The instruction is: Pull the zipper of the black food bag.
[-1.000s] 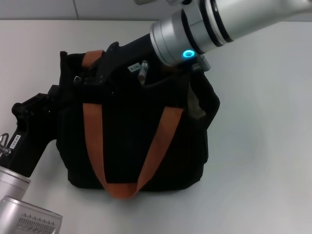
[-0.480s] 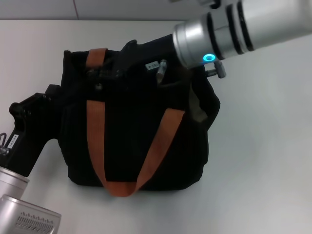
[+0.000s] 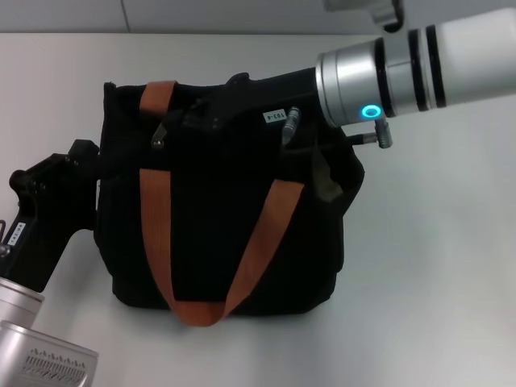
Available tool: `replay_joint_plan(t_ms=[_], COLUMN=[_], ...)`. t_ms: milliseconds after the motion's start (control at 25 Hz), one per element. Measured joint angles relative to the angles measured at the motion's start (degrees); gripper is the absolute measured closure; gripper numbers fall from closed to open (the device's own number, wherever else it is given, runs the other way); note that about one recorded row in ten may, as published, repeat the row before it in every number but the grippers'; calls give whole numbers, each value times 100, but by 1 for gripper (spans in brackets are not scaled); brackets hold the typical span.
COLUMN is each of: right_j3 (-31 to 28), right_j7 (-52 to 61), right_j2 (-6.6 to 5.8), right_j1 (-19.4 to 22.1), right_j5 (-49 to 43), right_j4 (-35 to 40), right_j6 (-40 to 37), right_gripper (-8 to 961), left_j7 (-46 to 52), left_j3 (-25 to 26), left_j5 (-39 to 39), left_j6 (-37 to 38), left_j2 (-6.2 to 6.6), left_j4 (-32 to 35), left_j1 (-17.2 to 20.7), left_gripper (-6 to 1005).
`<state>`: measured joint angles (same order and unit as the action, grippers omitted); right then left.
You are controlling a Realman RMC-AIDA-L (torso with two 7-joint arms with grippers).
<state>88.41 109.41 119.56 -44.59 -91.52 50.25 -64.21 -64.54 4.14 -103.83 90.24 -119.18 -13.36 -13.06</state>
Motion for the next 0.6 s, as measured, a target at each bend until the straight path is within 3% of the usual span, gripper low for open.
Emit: replay_joint_plan(t_ms=[600], right_j3=[0], right_j7=[-117], right_j2=[-5], right_j1=[245], right_j5=[255], right_j4=[-32], right_j6=[-203], right_gripper=[955], left_j7=[-13], left_j3=[-33], left_j5=[-28], left_j6=[35], left_j2=[0], left_j4=[0], left_j1=[40], left_gripper=[984])
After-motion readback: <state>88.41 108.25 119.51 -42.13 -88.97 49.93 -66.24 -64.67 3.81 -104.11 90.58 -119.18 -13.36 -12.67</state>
